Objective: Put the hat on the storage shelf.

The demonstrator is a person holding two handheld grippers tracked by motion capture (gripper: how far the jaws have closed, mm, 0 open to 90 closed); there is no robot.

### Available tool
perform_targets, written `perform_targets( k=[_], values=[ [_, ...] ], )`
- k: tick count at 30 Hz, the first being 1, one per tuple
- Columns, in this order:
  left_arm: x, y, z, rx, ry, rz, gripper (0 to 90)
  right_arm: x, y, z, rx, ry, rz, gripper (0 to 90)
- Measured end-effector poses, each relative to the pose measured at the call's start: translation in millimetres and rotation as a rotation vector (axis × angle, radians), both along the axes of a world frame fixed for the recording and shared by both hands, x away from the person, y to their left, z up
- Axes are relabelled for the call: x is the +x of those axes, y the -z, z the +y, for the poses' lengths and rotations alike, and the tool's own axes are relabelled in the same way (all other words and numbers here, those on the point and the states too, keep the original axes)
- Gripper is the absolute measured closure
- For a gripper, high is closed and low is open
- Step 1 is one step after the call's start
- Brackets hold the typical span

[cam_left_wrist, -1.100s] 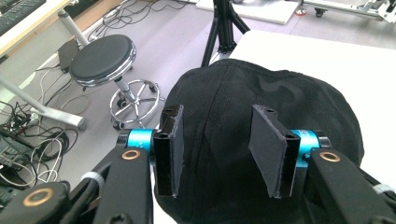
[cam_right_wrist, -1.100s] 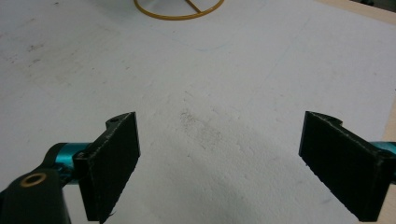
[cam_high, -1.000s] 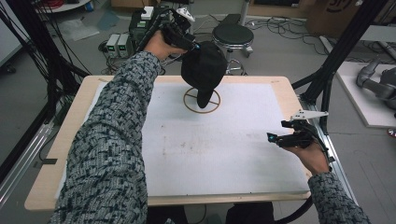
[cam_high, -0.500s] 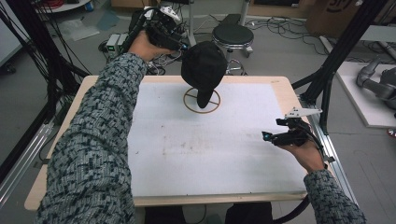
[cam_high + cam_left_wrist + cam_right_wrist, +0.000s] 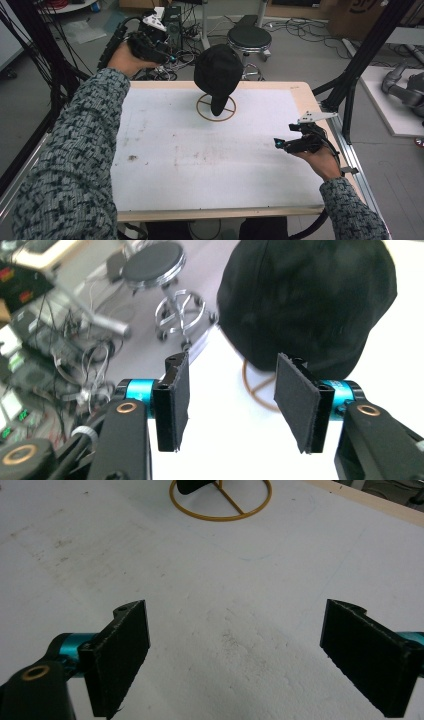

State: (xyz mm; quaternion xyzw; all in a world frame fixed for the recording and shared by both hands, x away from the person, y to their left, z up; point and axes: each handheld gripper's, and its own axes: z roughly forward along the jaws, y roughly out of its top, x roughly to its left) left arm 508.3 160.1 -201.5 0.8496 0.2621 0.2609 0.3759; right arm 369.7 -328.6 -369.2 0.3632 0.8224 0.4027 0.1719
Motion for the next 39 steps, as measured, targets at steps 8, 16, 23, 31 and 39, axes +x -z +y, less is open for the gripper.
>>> perform_targets(
  k=[8, 16, 23, 31, 39],
  values=[
    [-28.1, 17.4, 42.5, -0.023, -0.075, 0.019, 42.8, 5.0, 1.1, 3.0, -0.012, 0.000, 0.007, 12.2],
    [-53.4, 30.1, 71.1, -0.018, -0.130, 0.036, 31.5, 10.3, 3.2, 10.9, -0.028, -0.008, 0.003, 12.1],
    [-74.0, 38.8, 84.9, -0.023, -0.148, 0.035, 25.5, 12.1, 2.7, 12.6, -0.020, -0.006, 0.000, 12.1],
    [-89.3, 55.4, 91.2, -0.010, -0.161, 0.050, 20.9, 10.2, 2.1, 12.9, -0.035, 0.000, 0.007, 12.1],
    [-108.8, 78.0, 95.2, -0.024, -0.199, 0.038, 13.0, 12.1, 1.9, 15.4, -0.040, 0.001, 0.013, 12.1]
  ],
)
